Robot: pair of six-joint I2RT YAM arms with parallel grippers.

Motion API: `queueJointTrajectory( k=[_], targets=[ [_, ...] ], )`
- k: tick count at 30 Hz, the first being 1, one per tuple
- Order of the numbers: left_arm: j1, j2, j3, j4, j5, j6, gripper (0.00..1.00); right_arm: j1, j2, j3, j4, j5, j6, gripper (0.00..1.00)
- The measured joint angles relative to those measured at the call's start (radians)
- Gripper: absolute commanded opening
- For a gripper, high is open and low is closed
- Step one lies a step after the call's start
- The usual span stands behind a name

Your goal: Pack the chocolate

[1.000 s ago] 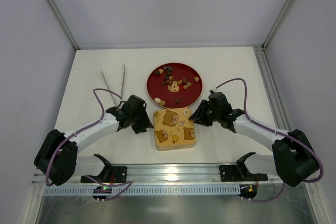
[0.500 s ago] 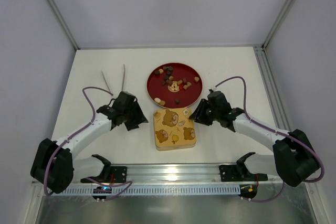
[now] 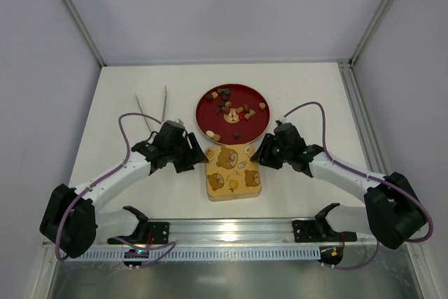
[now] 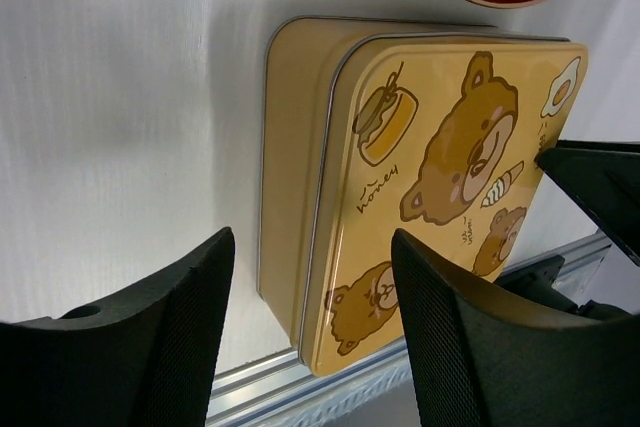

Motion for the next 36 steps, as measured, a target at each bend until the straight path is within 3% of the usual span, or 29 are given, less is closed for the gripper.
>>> queueJointTrajectory(
  k=[20,36],
  targets=[
    [-0.005,0.103,-0.053,0.121,0.036,-0.025,0.54,0.035,-0.005,0.008,-0.016,0.044,-0.021,0.47],
    [-0.005,0.148,-0.026,0.131,0.048,-0.032,0.55,0.035,-0.039,-0.085,0.126,0.038,0.014,0.35]
  ],
)
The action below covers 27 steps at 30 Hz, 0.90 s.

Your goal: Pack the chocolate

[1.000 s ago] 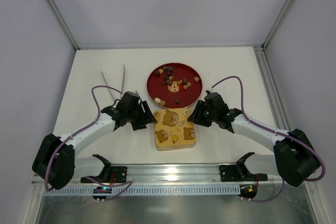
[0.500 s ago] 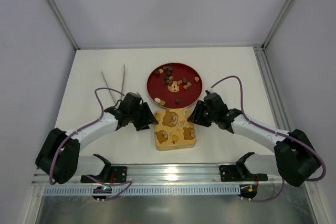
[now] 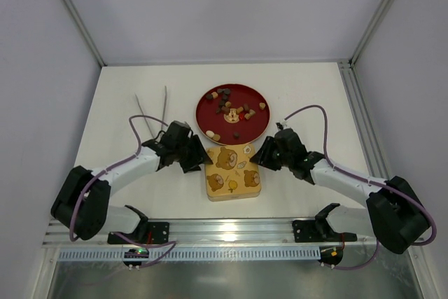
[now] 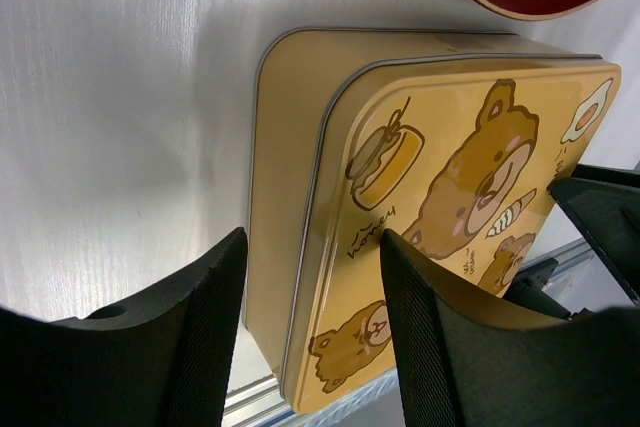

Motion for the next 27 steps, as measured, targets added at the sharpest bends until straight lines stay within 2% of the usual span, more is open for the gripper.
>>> queueJointTrajectory(
  k=[4,12,22,27],
  targets=[
    [0.0,0.029,0.019,0.006,0.011,0.0,0.56,0.0,-0.001,-0.003,0.008,-0.001,0.001,0.32],
    [0.0,0.046,0.026,0.016,0.019,0.0,0.57,0.0,-0.073,-0.064,0.031,-0.005,0.017,0.32],
    [0.0,0.108,0.087,0.004,0.022,0.007,0.57,0.034,-0.138,-0.088,-0.021,-0.001,0.025,0.31],
    [0.0,0.117,0.105,-0.01,0.021,0.027,0.59,0.041,-0.151,-0.086,-0.048,0.01,0.023,0.39]
  ],
)
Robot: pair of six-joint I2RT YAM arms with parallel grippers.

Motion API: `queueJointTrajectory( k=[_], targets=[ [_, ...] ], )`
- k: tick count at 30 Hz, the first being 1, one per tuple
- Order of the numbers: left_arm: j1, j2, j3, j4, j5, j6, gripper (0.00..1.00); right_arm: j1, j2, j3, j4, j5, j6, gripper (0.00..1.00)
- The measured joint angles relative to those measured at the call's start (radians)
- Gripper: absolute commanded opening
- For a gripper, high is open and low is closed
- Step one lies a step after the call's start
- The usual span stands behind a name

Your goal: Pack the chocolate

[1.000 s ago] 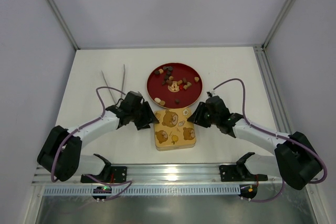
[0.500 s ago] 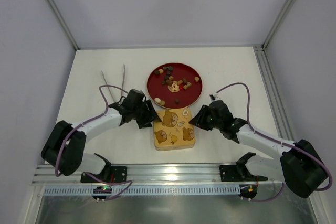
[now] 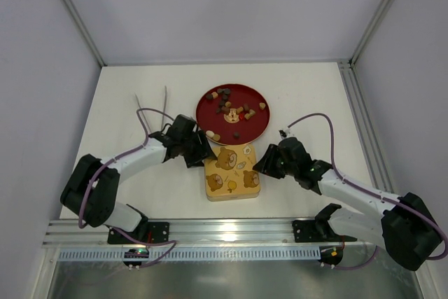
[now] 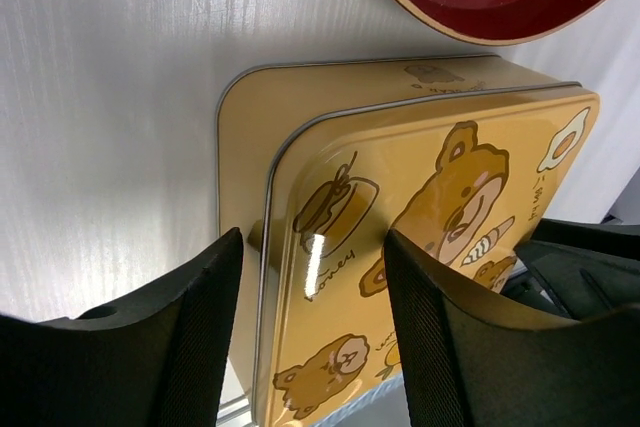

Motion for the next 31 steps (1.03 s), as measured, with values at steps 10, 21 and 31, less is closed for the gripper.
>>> queueJointTrajectory(
  k=[10,21,31],
  targets=[
    [0.03,-0.052,0.154,-0.251,-0.08,0.167,0.76,-0.1,-0.055,0.177,-0.27,0.05,-0.127,0.63],
    [0.043,-0.417,0.3,-0.415,-0.108,0.295,0.86,-0.121,-0.246,0.531,-0.446,0.22,-0.307,0.72],
    [0.043,-0.576,0.324,-0.525,-0.157,0.341,0.87,-0.121,-0.37,0.573,-0.566,0.342,-0.373,0.75]
  ],
)
